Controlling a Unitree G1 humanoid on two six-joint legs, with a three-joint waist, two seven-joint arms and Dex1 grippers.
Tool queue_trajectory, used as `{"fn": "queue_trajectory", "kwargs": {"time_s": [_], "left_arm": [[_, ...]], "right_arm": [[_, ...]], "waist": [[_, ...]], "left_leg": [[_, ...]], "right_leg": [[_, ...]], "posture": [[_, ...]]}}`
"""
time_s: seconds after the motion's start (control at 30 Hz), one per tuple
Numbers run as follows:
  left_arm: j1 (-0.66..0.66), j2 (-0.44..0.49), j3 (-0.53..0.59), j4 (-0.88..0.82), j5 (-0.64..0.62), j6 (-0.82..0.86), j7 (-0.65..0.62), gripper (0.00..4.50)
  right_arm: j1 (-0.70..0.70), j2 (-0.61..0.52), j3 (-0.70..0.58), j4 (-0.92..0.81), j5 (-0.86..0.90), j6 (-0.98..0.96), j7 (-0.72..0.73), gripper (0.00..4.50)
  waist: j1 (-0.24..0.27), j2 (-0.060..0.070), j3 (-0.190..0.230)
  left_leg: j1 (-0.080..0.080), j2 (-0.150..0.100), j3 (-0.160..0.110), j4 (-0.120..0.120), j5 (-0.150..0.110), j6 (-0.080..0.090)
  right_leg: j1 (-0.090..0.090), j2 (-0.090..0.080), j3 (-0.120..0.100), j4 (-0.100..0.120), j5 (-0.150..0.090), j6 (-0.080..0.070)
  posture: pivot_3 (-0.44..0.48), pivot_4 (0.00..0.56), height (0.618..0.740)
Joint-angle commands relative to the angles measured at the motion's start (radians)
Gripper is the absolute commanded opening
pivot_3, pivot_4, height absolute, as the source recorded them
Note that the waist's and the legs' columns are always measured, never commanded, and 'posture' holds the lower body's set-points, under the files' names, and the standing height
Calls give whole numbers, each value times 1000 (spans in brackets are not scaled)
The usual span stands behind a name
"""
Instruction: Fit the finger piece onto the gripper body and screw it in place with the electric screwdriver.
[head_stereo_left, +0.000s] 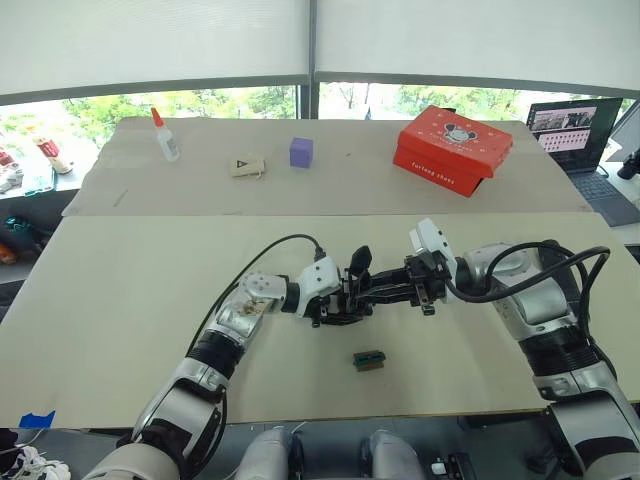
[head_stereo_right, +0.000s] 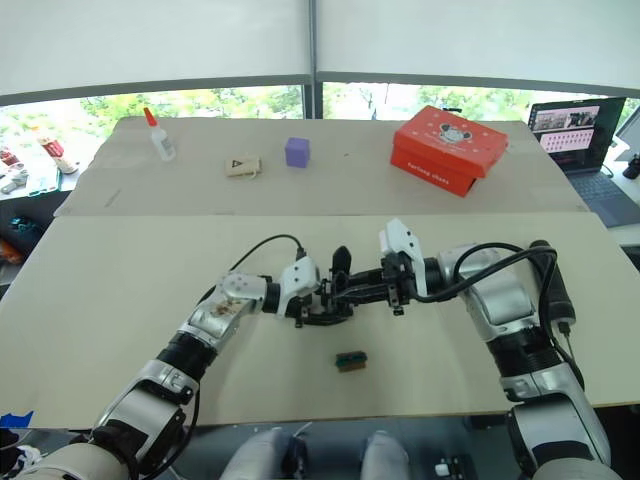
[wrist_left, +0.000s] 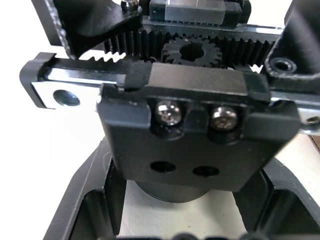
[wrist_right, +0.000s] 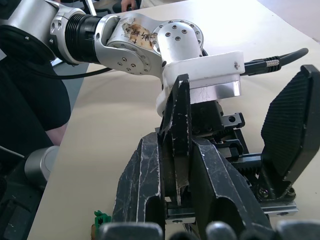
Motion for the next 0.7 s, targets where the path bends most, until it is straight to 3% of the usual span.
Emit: {"fn": "queue_trajectory", "kwargs": {"time_s": [0.03, 0.27, 0.7], "left_arm": [[-17, 1, 52, -55, -31, 0, 15, 2323], [-23, -1, 55, -49, -31, 0, 21, 2323], [-30, 8, 58, -48, -33, 3, 20, 2323]], "right_arm": [[131, -52, 87, 70, -166, 43, -95, 321], [194, -71, 111, 23, -228, -43, -167, 321], [114, -62, 141, 98, -240, -51, -180, 321]], "waist": [[2, 0, 0], [3, 1, -1], [-2, 1, -1]], "left_leg": [[0, 0, 0, 0, -1, -1], [1, 0, 0, 0, -4, -6], [2, 3, 0, 0, -3, -5]], "right_leg": [[0, 0, 0, 0, 0, 0], [0, 0, 0, -1, 0, 0], [0, 0, 0, -1, 2, -3]], "posture": [[0, 150, 740], [0, 150, 740], [0, 150, 740]]}}
